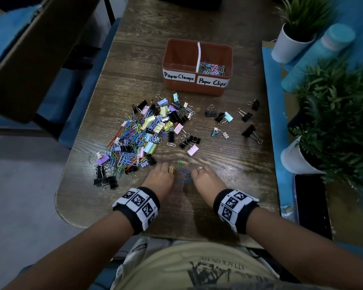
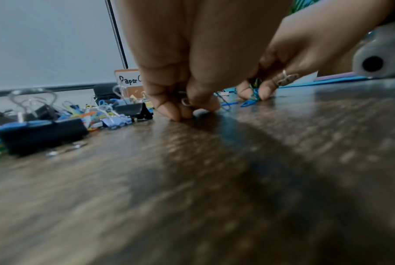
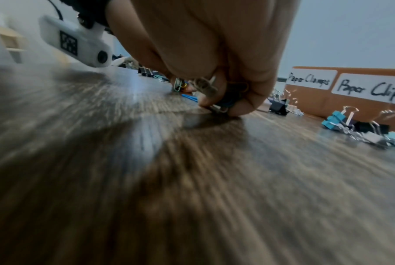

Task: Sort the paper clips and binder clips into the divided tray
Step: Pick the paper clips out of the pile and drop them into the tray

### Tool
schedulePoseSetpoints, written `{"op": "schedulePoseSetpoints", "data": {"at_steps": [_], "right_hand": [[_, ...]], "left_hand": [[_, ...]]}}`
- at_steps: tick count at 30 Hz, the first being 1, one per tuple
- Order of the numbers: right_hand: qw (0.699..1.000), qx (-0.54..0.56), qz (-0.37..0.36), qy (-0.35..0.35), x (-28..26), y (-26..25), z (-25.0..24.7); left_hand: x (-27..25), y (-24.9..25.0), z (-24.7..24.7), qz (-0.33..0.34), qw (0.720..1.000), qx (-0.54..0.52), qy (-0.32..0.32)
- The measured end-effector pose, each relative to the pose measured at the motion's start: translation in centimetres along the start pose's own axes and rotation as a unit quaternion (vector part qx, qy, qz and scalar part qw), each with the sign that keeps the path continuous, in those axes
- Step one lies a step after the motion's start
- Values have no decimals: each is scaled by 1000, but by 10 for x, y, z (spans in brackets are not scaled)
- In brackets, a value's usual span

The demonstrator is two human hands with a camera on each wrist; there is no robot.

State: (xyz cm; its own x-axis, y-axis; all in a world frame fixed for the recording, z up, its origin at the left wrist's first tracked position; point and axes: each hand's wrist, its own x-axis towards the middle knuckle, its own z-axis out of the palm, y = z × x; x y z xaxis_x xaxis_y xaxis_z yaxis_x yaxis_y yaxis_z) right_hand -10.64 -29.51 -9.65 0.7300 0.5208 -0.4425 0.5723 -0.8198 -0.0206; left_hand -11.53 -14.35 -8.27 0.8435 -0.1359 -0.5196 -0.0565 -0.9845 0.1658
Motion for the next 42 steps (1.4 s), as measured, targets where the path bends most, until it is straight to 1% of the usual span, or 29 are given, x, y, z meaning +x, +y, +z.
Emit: {"op": "schedulePoseSetpoints", "data": {"at_steps": [2,4,5,6,7,9,11,12,13,14,16,17,18,20,21,22,23,24,25,26,27,28,29,30,31,32,35,40,42], "right_hand": [[1000,-19,-13,0,-1,-2,-4],[1000,4,-14,-1,0,1,-6],[999,53,-3,2,1,5,-7],[992,128,17,1,3,9,-8],[976,215,42,-2,3,14,-10],[934,344,89,-17,3,23,-14],[886,452,105,-17,2,28,-16],[858,501,109,-17,0,29,-17],[830,548,107,-17,-2,30,-17],[806,583,100,-17,-3,31,-15],[775,626,81,-26,-7,32,-15],[748,659,72,-30,-8,32,-15],[699,711,72,-35,-8,31,-15],[572,813,101,-46,-6,29,-19],[531,837,118,-52,-4,29,-19],[519,842,137,-56,-1,28,-18],[538,828,151,-53,2,28,-16],[588,792,159,-43,4,27,-15],[665,731,151,-24,5,26,-13],[751,647,129,1,5,25,-12],[828,552,91,27,5,24,-11],[886,460,49,41,6,25,-11],[924,380,17,44,7,25,-11],[948,315,2,44,7,24,-13],[962,268,-4,46,9,24,-14],[970,237,-10,48,11,22,-14],[981,185,-22,46,16,16,-15],[989,128,-75,-2,17,8,-15],[989,118,-86,-8,15,6,-11]], "left_hand": [[-1,-4,1,-3,1000,-25,-7],[3,-10,1,-14,997,-70,-29],[5,-13,1,-15,995,-91,-34],[7,-16,0,-19,992,-117,-38],[8,-18,-1,-21,989,-146,-29],[5,-19,-7,-26,979,-204,-7],[2,-21,-5,-13,958,-287,5],[0,-21,-5,-7,942,-334,-6],[-2,-20,-4,-1,924,-382,-20],[-4,-20,-3,-5,899,-437,-32],[-7,-18,-2,-38,846,-529,-46],[-7,-16,-2,-47,832,-551,-44],[-8,-14,0,-50,842,-536,-31],[-7,-11,4,-47,884,-465,13],[-8,-10,5,-33,909,-413,40],[-9,-10,5,-17,932,-360,49],[-9,-10,6,6,949,-310,49],[-10,-11,6,25,963,-265,39],[-10,-11,6,50,973,-224,35],[-9,-12,6,67,978,-196,30],[-10,-12,5,80,981,-174,31],[-11,-10,3,82,985,-153,21],[-11,-9,3,82,988,-133,13],[-11,-7,4,79,990,-115,3],[-11,-5,5,76,993,-93,-3],[-12,-4,5,72,995,-74,-10],[-14,-1,6,69,996,-57,-24],[-11,-4,11,29,994,-81,-66],[-10,-6,11,3,990,-131,-56]]}}
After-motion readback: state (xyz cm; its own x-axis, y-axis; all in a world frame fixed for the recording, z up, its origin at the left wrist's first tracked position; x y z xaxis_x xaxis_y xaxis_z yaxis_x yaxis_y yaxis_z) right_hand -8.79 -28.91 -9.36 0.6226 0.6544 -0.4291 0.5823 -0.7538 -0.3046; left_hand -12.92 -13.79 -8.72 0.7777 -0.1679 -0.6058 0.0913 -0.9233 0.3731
